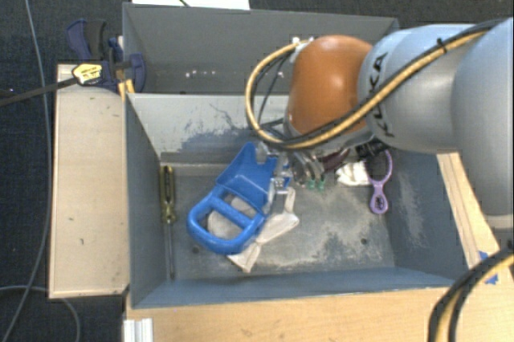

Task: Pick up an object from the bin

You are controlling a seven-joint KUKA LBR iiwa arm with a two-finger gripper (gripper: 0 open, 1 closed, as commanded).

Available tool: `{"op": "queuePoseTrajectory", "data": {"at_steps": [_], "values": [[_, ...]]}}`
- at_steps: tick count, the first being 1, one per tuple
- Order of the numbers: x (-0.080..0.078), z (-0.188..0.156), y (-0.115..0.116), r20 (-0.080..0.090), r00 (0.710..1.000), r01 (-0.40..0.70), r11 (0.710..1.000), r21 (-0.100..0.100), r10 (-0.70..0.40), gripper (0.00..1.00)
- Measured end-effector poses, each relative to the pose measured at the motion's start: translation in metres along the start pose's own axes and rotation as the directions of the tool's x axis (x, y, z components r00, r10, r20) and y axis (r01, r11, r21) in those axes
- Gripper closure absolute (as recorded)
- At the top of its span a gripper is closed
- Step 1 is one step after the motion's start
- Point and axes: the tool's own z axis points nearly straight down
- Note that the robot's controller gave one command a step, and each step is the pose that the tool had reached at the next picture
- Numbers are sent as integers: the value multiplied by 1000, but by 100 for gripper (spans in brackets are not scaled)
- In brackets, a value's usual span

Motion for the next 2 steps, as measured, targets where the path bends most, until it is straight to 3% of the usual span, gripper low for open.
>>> {"op": "queuePoseTrajectory", "data": {"at_steps": [1,2], "values": [[-1,-3,0,5,1000,-3,1000,-1,3,0],[2,59,51,2,949,-316,949,-5,316,0]]}}
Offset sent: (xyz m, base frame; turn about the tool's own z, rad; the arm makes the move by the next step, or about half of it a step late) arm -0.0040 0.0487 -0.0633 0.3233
